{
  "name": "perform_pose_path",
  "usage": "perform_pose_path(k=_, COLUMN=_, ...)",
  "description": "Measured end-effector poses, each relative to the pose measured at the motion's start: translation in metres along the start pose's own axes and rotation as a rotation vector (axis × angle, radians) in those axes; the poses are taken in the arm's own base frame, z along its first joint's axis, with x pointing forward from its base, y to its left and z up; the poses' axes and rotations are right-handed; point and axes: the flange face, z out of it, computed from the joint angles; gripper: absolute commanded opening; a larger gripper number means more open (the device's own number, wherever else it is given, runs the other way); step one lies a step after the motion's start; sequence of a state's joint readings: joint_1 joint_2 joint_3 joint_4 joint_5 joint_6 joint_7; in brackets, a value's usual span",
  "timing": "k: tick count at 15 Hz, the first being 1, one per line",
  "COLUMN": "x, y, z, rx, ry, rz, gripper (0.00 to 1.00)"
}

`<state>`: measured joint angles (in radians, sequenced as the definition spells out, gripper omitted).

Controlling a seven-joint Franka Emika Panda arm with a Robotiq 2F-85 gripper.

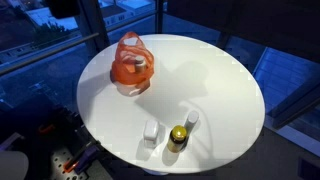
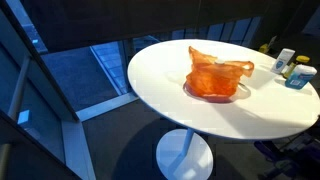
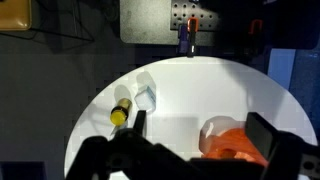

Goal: Pick up the blue and white bottle and put it inside the plastic bag

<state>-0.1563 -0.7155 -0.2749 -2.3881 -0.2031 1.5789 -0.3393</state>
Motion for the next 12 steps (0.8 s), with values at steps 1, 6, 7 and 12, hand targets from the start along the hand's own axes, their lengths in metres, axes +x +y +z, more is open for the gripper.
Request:
perform_pose_path(k=1, x=0.0, y=0.0, z=-0.001, rx=-0.001, ry=0.001, rz=0.0, gripper=1.0)
perform_pose_path(k=6, x=-0.001, y=0.0, z=-0.001, rx=-0.001, ry=0.003, rz=0.0, gripper=1.0)
perform_pose_path(k=7, x=0.0, y=0.0, z=-0.001, rx=-0.001, ry=0.003, rz=0.002, gripper=1.0)
perform_pose_path(k=12, x=0.024, y=-0.01, z=-0.002, rx=-0.037, ry=0.063, rz=0.043, gripper=1.0)
